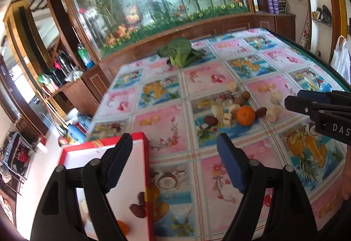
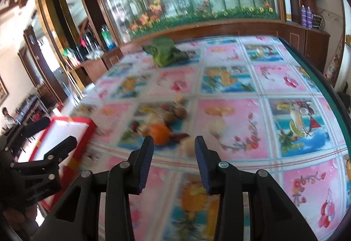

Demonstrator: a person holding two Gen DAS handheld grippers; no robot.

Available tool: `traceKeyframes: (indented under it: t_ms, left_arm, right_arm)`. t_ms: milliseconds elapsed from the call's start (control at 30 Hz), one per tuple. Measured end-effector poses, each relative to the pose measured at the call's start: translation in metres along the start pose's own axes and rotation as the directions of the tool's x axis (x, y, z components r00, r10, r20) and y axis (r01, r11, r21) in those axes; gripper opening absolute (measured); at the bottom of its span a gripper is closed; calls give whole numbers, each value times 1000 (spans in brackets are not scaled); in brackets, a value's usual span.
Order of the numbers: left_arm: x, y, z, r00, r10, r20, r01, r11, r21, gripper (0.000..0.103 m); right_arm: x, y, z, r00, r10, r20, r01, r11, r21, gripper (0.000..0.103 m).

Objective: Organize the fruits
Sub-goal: 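Move both tools back to the fruits on the tablecloth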

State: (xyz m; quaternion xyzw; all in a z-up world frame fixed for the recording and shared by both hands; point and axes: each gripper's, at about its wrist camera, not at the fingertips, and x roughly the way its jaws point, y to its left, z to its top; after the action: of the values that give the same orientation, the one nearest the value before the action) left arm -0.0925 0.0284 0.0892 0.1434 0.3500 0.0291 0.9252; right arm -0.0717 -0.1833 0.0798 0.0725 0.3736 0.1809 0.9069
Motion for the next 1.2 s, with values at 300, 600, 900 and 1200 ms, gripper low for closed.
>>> traceKeyframes:
  t_ms: [300,600,900,1200]
  left_arm:
    - [59,-3,-18,971,-130,-201,115,990,-84,82]
    - [68,0,-7,962,-167,-214,144,983,-117,82]
    - [65,-43,4,952,-224,-210,223,974,-28,82]
    - [75,-53,18,927,-297,-227,304,953,-6,82]
  right_arm:
    - [36,-12,-7,990,-30,-140,27,999,-23,41]
    - [45,-14,1,989,-37,-140,33,999,-29,41]
    - [43,-36,-1,986,36,-165,-30,999,34,41]
    - [71,-16,4,980,-5,-198,-9,998,-70,40]
